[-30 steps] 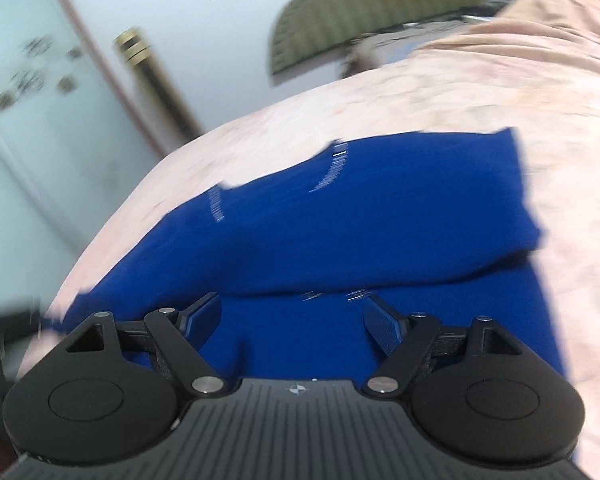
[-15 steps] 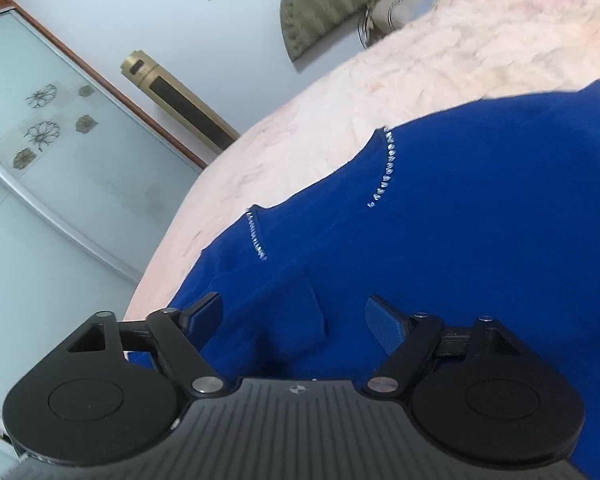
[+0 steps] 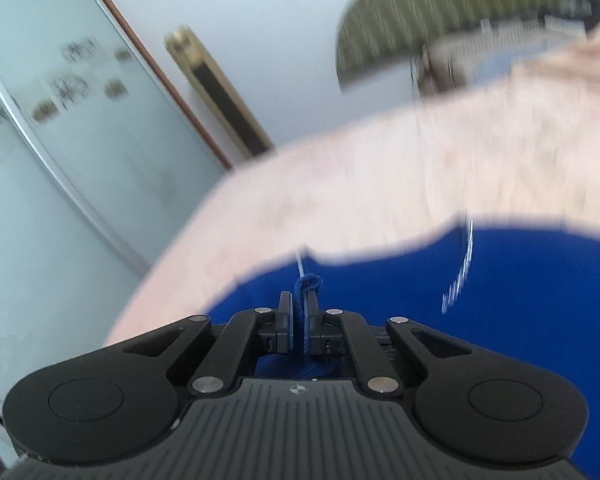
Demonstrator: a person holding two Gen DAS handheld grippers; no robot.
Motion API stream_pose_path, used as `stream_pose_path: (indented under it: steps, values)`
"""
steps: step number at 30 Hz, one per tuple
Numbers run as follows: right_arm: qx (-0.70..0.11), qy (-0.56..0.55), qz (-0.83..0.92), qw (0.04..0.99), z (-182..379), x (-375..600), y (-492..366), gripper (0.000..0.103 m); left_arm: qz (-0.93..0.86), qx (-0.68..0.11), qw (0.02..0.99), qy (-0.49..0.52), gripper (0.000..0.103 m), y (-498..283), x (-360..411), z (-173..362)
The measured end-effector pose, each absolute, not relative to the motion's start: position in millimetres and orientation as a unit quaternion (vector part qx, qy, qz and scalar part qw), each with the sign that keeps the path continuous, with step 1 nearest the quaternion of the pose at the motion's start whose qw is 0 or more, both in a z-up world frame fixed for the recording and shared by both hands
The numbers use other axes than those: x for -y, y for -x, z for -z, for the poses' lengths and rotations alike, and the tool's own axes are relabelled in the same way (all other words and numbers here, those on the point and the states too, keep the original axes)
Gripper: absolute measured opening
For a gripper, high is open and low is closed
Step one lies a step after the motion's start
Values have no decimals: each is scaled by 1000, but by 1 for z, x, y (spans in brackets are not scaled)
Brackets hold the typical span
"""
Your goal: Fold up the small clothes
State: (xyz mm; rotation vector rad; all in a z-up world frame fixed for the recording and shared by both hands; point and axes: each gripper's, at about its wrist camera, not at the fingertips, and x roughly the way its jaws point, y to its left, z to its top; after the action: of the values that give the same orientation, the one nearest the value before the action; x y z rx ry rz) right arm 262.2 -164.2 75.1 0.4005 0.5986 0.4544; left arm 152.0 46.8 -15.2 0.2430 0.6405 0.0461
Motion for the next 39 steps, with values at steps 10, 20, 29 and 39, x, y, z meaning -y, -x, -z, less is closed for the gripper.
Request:
stream_pose_path:
  steps: [10, 20, 29, 39]
  values:
    - [-205, -163, -94, 961, -106, 254, -239, 7, -114, -325, 936, -64, 83, -197, -74, 10]
    - [-305, -165, -13, 938, -13, 302, -229, 8, -117, -359, 925, -38, 83, -189, -94, 24]
    - [-321, -134, 7, 938, 1, 296, -212, 33, -161, -361, 919, 18, 83, -170, -127, 22]
    - [-352, -100, -14, 930, 11, 272, -212, 42, -83, -374, 924, 12, 83, -166, -99, 18]
